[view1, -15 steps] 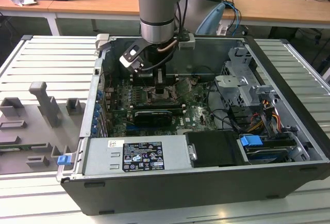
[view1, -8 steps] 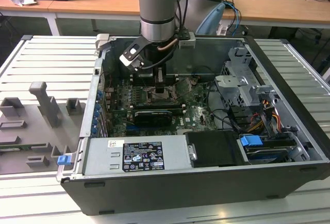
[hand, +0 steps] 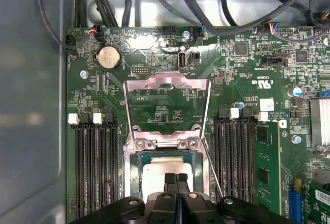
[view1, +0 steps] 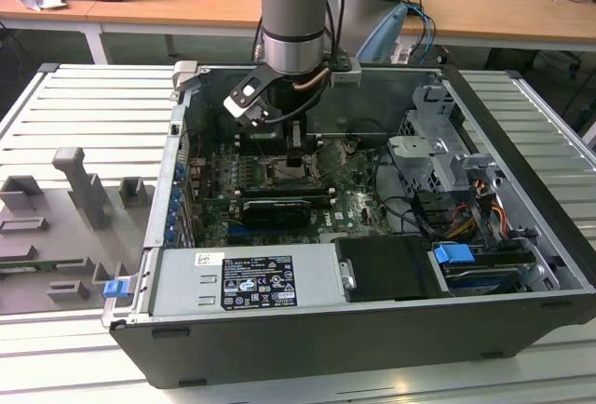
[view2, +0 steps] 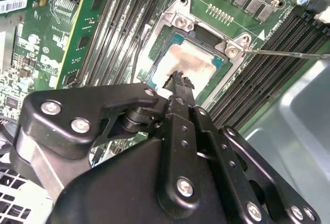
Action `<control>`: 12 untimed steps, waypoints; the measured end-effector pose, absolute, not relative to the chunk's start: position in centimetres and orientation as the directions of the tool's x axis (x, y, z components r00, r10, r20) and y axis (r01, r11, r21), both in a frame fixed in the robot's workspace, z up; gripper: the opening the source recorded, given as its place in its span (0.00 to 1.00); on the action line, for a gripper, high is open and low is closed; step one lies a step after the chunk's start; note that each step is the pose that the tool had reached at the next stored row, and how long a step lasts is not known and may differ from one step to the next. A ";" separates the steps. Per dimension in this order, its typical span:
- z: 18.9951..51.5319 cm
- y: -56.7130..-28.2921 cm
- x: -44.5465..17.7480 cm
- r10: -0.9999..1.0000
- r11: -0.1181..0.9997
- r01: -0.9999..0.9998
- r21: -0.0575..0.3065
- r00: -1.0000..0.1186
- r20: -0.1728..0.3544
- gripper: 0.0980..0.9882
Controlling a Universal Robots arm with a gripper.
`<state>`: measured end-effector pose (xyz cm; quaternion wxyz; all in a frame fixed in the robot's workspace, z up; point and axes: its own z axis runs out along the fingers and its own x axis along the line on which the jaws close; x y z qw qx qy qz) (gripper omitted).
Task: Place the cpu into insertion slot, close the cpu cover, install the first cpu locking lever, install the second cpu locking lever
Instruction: 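Close the cpu cover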
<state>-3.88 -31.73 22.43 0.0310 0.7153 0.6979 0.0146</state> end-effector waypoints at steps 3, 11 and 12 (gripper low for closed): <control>22.5 -31.7 -3.8 0.999 -0.024 0.998 0.065 0.025 -0.022 0.01; 22.9 -31.7 -3.8 0.999 -0.024 0.998 0.065 0.025 -0.022 0.01; 22.9 -31.7 -3.8 0.999 -0.024 0.998 0.065 0.025 -0.022 0.01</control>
